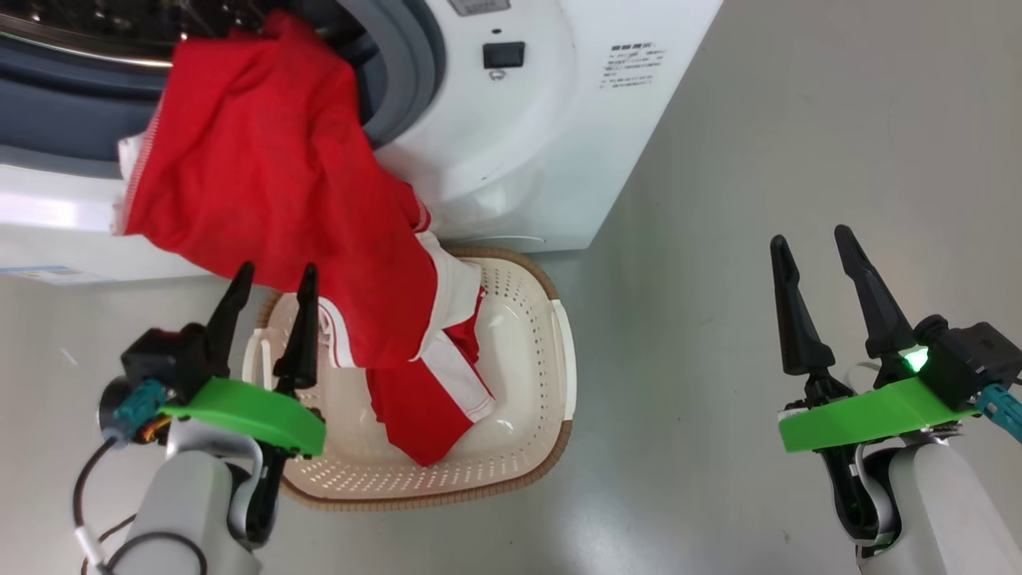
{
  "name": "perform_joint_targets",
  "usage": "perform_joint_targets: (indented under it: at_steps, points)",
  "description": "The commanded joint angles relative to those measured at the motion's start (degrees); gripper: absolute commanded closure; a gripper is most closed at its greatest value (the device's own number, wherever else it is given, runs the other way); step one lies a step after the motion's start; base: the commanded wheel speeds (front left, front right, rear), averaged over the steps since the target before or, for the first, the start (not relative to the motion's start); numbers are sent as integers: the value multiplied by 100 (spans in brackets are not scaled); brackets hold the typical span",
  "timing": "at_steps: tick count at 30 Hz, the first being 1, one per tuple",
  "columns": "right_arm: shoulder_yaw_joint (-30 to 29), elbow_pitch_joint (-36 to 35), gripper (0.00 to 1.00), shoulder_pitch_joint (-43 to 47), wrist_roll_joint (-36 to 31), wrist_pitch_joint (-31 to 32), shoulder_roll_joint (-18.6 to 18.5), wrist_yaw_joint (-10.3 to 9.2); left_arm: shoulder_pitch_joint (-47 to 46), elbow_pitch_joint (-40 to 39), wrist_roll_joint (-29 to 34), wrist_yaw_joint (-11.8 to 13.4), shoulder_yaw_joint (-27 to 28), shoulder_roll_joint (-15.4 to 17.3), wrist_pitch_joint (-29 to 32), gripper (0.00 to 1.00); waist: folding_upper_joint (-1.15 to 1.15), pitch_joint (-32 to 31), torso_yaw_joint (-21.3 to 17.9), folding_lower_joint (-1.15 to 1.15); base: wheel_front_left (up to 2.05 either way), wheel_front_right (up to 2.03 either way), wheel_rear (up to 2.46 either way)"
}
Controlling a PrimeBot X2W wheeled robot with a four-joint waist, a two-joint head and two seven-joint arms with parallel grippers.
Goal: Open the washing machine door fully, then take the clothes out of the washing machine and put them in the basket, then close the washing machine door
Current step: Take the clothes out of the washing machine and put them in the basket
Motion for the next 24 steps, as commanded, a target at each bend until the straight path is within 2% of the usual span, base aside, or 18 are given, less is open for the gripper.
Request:
perform_joint_targets:
  at_steps: [1,16,24]
  points:
    - [89,-108,0,121,-62,-36,-12,28,225,-281,88,10,260,126,-28,0,0,-91,70,0,0,0,0]
    - [10,-68,0,318,-87,-36,-12,28,1277,-1750,303,10,797,-35,-28,0,0,-385,170,0,0,0,0]
    - [-20,-80,0,386,-84,-36,-12,28,1586,-2202,321,10,863,-92,-28,0,0,-450,185,0,0,0,0]
